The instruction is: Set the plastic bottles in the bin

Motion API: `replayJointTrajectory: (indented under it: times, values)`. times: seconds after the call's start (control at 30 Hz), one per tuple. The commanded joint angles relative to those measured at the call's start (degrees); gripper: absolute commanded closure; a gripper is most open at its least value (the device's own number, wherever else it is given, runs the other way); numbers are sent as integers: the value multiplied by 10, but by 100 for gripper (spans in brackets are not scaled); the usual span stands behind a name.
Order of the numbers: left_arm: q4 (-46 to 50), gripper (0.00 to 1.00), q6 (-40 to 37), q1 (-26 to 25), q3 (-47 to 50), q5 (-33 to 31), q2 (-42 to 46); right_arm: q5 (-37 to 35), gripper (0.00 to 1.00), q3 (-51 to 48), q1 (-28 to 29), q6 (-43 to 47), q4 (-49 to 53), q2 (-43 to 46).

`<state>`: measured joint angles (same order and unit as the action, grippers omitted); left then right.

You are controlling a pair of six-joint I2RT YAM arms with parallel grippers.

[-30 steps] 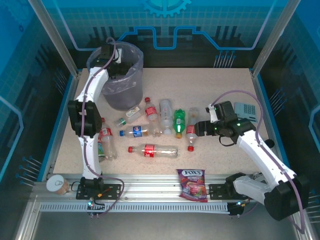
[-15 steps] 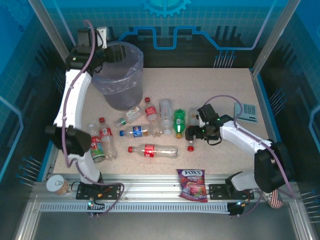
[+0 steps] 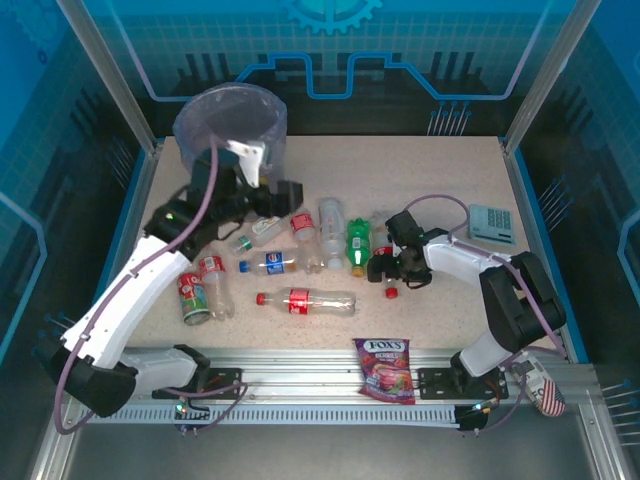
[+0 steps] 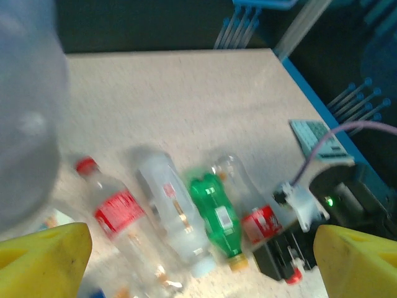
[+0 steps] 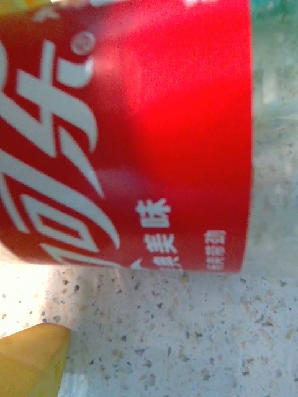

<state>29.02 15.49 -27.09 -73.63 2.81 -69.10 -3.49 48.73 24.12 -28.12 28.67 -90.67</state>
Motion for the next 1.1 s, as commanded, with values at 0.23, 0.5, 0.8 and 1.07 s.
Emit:
replayJointTrajectory:
  times: [0.23, 0.5, 0.8, 1.07]
  values:
    - [-224, 6, 204, -92, 215, 4, -6, -29, 13, 2, 13, 21, -30, -20]
    - [-311, 5, 266, -104, 253, 5, -49, -39, 26, -4, 18, 58, -36, -11]
    - [-373, 5, 315, -102, 254, 24, -85, -45, 38, -21, 20, 67, -38, 30]
    - [-472, 1, 377, -100, 244, 66, -132, 59, 43, -74, 17, 90, -106, 148]
